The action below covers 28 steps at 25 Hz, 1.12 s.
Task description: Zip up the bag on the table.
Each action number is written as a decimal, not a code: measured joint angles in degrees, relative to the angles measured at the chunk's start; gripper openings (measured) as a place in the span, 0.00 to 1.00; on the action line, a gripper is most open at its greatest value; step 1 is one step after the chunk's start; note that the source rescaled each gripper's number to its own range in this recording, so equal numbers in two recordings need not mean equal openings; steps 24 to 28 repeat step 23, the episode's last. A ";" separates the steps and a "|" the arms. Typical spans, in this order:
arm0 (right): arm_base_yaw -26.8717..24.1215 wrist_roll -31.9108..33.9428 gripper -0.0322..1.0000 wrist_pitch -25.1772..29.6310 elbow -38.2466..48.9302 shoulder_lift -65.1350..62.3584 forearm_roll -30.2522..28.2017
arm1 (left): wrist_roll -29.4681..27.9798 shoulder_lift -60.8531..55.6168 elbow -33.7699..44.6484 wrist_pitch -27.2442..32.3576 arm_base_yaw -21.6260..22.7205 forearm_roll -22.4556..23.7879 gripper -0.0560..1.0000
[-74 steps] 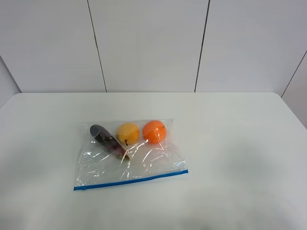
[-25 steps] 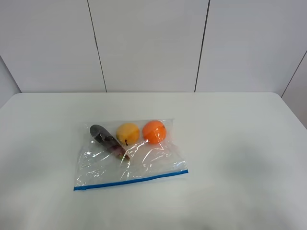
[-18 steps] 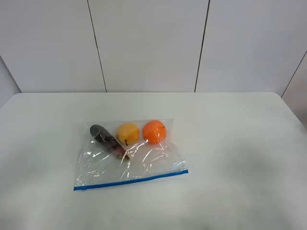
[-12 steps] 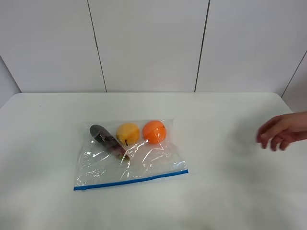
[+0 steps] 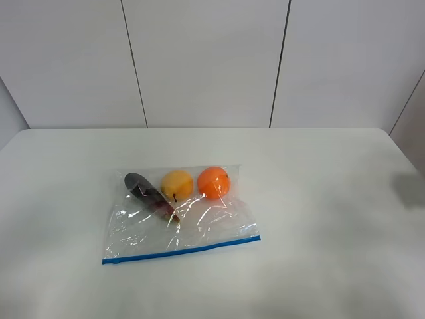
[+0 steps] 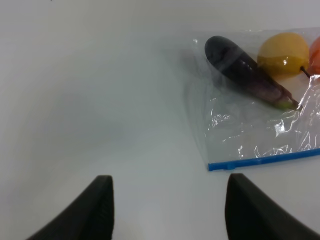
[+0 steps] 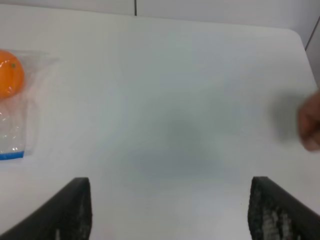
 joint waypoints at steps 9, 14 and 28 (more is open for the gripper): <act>0.00 0.04 0.79 0.00 0.00 0.00 0.00 | 0.00 0.00 0.00 0.00 0.00 0.00 0.65; 0.00 0.04 0.79 -0.04 0.00 0.00 0.00 | 0.00 0.00 0.00 0.00 0.00 0.00 0.65; 0.00 0.04 0.79 -0.04 0.00 0.00 0.00 | 0.00 0.00 0.00 0.00 0.00 0.00 0.65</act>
